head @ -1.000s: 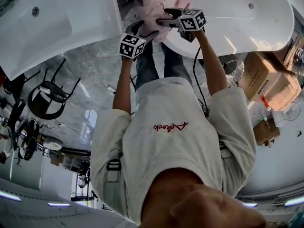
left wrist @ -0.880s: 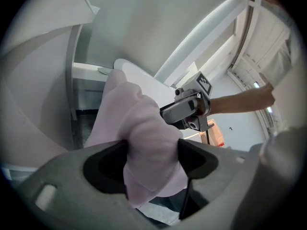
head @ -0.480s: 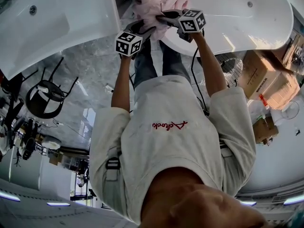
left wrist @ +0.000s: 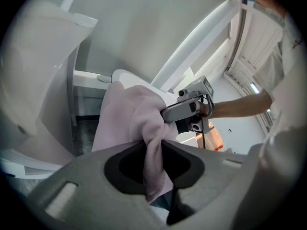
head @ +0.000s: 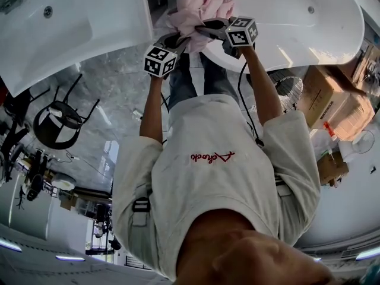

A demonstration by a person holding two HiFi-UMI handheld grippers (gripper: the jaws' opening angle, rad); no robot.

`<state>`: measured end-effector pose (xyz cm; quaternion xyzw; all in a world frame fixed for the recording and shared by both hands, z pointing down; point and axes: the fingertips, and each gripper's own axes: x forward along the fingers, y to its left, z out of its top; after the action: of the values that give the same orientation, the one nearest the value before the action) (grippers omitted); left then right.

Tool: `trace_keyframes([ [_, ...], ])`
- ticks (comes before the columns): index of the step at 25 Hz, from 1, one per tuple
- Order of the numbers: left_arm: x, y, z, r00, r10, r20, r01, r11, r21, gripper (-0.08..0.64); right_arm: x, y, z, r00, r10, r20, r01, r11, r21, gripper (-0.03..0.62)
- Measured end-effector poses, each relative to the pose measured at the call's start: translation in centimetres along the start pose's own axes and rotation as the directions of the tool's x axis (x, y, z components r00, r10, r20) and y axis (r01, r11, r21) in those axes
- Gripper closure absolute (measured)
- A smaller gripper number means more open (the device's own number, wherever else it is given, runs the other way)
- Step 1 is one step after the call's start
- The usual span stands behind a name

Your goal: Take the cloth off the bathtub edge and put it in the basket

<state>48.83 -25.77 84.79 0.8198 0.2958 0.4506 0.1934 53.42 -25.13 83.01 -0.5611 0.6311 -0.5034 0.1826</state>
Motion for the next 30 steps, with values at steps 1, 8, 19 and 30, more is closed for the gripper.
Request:
trace_keyframes([
  [1,-0.3,-0.2,0.5,1.000,-0.003,0.015,0.003,1.000,0.003,0.476,-0.1,0.6,0.5,1.000,0.011,0.011,-0.010,1.000,-0.006,0.546],
  [8,-2.6,-2.2,5.0,0.994,-0.011,0.112,0.005,0.998,0.059,0.479,-1.3,4.4,4.4,0.995,0.056,0.084,-0.049,0.996,-0.078,0.548],
  [19,-6.3,-6.0,12.8,0.975,-0.005,0.224,-0.039,0.981,0.191,0.479,-5.6,10.4,10.9,0.973,0.059,0.223,-0.015,0.981,-0.194,0.548],
  [30,-8.8,-10.7,21.1,0.942,-0.027,0.334,-0.081,0.948,0.307,0.479,-11.2,15.3,17.5,0.944,0.056,0.324,0.067,0.932,-0.357,0.548],
])
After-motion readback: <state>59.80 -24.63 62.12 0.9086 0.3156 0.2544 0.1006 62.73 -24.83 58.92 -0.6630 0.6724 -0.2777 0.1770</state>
